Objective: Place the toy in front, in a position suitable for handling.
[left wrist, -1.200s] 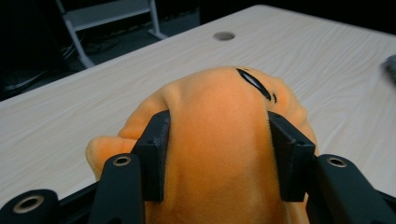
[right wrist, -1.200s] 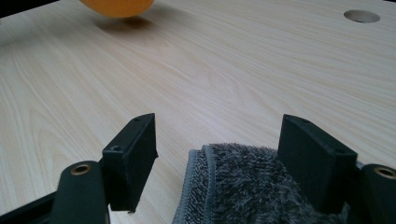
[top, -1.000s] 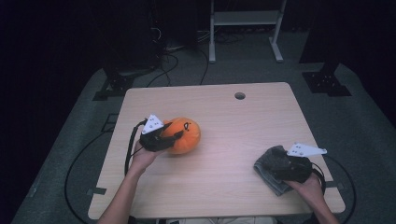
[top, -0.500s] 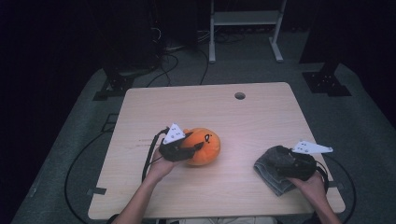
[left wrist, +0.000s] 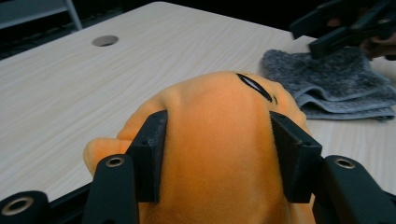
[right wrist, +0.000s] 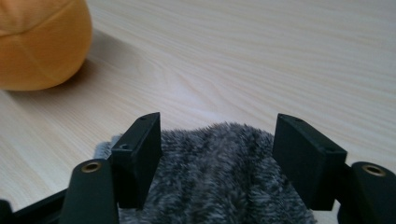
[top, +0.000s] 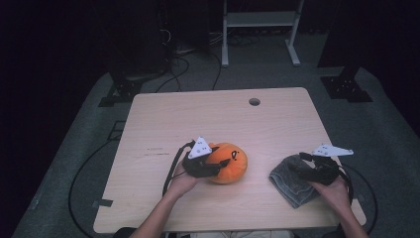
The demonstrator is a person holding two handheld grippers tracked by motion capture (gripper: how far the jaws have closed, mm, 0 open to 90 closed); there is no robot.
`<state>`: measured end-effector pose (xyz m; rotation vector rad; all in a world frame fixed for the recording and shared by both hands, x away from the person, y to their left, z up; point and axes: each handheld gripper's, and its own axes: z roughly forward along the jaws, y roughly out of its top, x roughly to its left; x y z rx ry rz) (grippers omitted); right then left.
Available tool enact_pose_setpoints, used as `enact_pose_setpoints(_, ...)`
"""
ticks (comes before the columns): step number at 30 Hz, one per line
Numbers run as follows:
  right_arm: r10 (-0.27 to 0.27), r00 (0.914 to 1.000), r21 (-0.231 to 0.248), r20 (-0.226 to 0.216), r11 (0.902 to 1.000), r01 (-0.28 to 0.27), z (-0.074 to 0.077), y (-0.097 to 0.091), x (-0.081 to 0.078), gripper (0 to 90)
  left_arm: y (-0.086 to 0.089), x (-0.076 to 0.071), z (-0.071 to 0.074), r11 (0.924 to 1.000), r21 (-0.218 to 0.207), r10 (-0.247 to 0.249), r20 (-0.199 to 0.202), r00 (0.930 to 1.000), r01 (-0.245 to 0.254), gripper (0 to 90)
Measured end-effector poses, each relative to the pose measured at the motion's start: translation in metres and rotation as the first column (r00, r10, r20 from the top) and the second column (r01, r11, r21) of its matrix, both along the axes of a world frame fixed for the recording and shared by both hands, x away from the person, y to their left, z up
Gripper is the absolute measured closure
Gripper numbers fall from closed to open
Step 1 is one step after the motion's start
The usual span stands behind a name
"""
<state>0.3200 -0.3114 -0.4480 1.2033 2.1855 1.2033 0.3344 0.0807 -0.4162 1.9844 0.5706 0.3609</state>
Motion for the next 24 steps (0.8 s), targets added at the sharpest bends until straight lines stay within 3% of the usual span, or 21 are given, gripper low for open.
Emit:
enact_pose_setpoints(1, -0.005, 0.9998, -0.018, -0.021, 0.9998, 0.005, -0.003, -0.001, 0.003, 38.3, -0.003, -0.002, -0.001, 0.9999, 0.011, -0.008, 0.001, 1.0000, 0.008, 43.7)
enact_pose_setpoints(8, -0.016, 0.9959, -0.079, -0.089, 0.9968, 0.009, -0.016, 0.001, 0.013, 47.6, -0.008, -0.003, -0.007, 0.9999, 0.007, -0.007, -0.011, 0.9999, 0.007, 42.7)
enact_pose_setpoints(10, -0.007, 0.9931, -0.118, -0.117, 0.9930, -0.007, -0.020, 0.005, 0.016, 52.0, -0.007, -0.003, -0.006, 0.9997, 0.014, -0.021, -0.010, 0.9997, 0.021, 40.7)
enact_pose_setpoints(13, -0.003, 0.9929, -0.150, -0.119, 0.9886, -0.014, -0.023, 0.009, 0.016, 59.5, -0.006, -0.004, -0.005, 0.9995, 0.014, -0.028, -0.019, 0.9994, 0.028, 35.0)
enact_pose_setpoints(16, -0.004, 0.9928, -0.159, -0.120, 0.9871, -0.015, -0.023, 0.010, 0.016, 65.4, -0.002, -0.003, -0.001, 0.9991, 0.020, -0.036, -0.043, 0.9984, 0.037, 23.9)
enact_pose_setpoints(18, 0.002, 0.9925, -0.159, -0.122, 0.9870, -0.022, -0.023, 0.010, 0.015, 70.9, 0.003, -0.004, 0.002, 0.9987, 0.000, -0.050, -0.051, 0.9974, 0.050, 19.7)
enact_pose_setpoints(22, 0.018, 0.9931, -0.166, -0.116, 0.9855, -0.037, -0.022, 0.011, 0.013, 77.3, 0.013, -0.007, 0.011, 0.9983, -0.006, -0.058, -0.017, 0.9982, 0.058, 17.6)
enact_pose_setpoints(24, 0.032, 0.9943, -0.155, -0.102, 0.9868, -0.047, -0.019, 0.010, 0.011, 78.7, 0.018, -0.006, 0.012, 0.9981, 0.012, -0.061, -0.010, 0.9981, 0.061, 17.7)
